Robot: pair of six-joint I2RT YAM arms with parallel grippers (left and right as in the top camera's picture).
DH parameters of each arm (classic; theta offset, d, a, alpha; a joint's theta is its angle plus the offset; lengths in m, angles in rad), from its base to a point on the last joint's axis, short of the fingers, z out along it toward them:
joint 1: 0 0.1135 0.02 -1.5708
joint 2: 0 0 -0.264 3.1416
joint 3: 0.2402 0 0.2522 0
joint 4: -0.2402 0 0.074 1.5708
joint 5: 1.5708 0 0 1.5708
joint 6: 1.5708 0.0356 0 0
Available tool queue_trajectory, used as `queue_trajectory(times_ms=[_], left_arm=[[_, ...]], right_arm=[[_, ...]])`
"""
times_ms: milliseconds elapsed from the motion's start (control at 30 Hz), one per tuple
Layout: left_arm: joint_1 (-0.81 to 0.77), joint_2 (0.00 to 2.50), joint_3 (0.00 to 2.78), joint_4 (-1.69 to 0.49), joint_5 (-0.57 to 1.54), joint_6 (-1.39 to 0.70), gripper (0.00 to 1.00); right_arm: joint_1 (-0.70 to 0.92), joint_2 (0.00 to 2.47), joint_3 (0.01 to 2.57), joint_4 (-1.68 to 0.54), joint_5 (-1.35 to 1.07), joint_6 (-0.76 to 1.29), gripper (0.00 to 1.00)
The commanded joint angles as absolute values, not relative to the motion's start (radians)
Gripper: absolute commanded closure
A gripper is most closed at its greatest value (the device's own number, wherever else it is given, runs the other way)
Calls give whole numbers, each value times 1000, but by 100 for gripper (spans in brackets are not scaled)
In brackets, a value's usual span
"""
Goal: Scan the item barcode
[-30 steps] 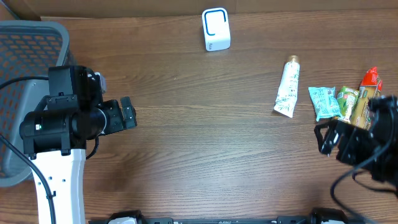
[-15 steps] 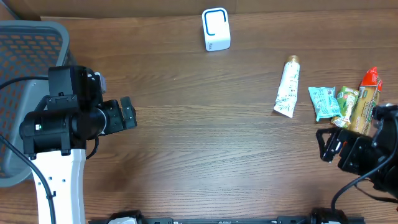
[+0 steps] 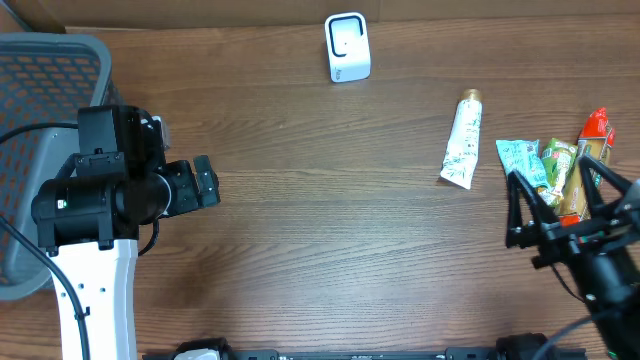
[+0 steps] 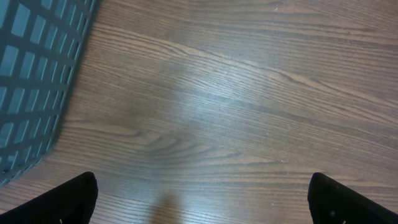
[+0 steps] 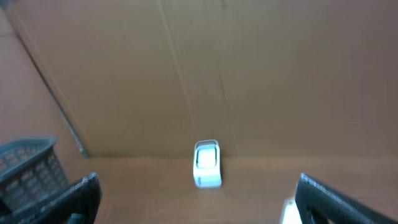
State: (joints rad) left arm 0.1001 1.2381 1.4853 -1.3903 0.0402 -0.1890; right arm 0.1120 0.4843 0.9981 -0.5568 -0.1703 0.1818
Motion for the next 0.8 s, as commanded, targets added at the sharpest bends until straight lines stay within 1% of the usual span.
queue_trajectory(times_ms=[0, 100, 200, 400, 600, 767], left_arm=[[104, 1237, 1495, -1387, 44, -206, 0], [104, 1237, 1495, -1387, 44, -206, 0], [104, 1237, 1495, -1387, 44, -206, 0], [104, 1237, 1495, -1387, 44, -206, 0], [104, 1237, 1495, -1388, 44, -206, 1], [104, 1237, 1495, -1387, 44, -206, 0]], right_arm=[[142, 408, 811, -435, -128, 181, 0], [168, 328, 648, -312, -65, 181, 0], [186, 248, 500, -240, 3, 181, 0], [191, 140, 286, -151, 79, 181, 0], [191, 59, 140, -97, 112, 181, 0], [191, 28, 75, -91, 115, 181, 0]])
